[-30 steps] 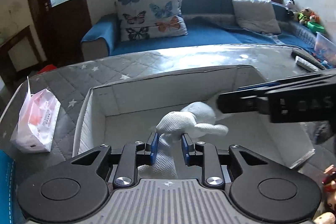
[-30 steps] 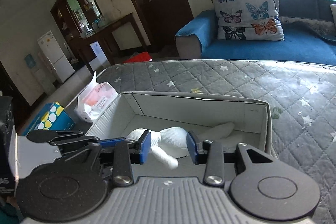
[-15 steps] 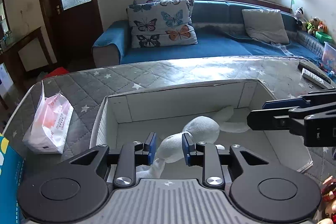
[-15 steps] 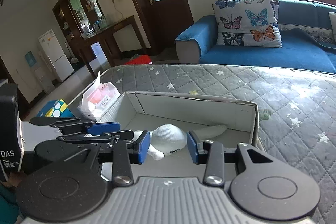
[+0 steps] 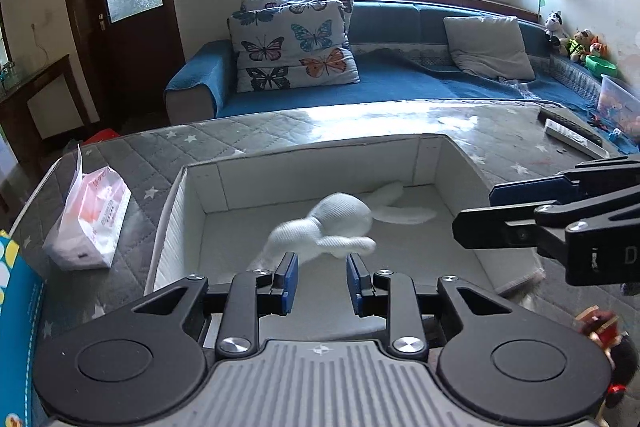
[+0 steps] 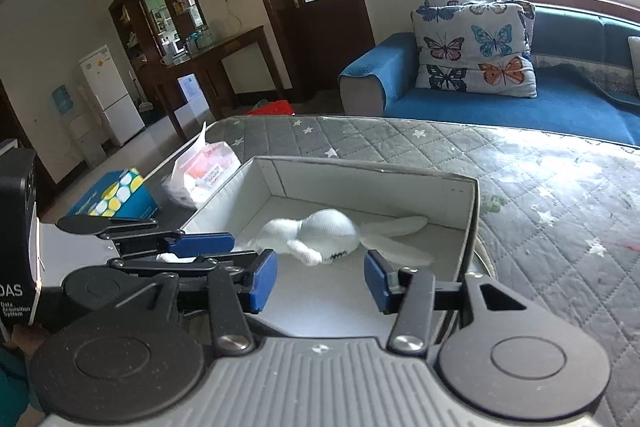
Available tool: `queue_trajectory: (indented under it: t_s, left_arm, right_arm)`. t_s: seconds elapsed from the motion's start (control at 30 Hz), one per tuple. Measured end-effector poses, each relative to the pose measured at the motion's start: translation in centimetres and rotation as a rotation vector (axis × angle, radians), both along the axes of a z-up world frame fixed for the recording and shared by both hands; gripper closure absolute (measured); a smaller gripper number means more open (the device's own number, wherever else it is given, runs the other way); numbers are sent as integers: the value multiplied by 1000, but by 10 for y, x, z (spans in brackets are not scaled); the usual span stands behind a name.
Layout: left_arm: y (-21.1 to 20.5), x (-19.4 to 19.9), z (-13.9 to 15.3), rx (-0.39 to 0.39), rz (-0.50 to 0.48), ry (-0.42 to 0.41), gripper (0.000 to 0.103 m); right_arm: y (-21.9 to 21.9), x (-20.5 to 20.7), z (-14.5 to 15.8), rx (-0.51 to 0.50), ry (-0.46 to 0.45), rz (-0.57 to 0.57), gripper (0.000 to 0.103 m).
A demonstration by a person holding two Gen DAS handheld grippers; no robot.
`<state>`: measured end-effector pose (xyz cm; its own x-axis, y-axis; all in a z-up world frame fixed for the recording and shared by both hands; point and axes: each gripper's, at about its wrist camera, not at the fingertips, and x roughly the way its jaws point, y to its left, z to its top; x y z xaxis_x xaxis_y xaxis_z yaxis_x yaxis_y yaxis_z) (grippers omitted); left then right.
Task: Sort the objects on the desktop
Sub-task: 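Carry the rabbit over the shoebox and open the left tool, then grasp the red round toy with the right tool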
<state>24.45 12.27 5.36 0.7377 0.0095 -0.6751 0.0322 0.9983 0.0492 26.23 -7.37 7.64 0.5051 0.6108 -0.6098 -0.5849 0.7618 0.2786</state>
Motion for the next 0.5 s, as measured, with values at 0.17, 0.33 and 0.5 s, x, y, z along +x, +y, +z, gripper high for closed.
queue_trajectory:
  t_s: [0.17, 0.33, 0.5]
  left_arm:
    - [-10, -23, -2, -2, -6, 1, 74]
    - [-20, -45, -6, -24, -7, 11, 74]
    - [-32, -63, -11, -35, -27, 21, 74]
  right_arm:
    - [-16, -25, 1, -21, -14, 3, 51]
    - [-36, -47, -2, -22, -15, -14, 48]
    - [-50, -66, -10, -36, -11, -23, 48]
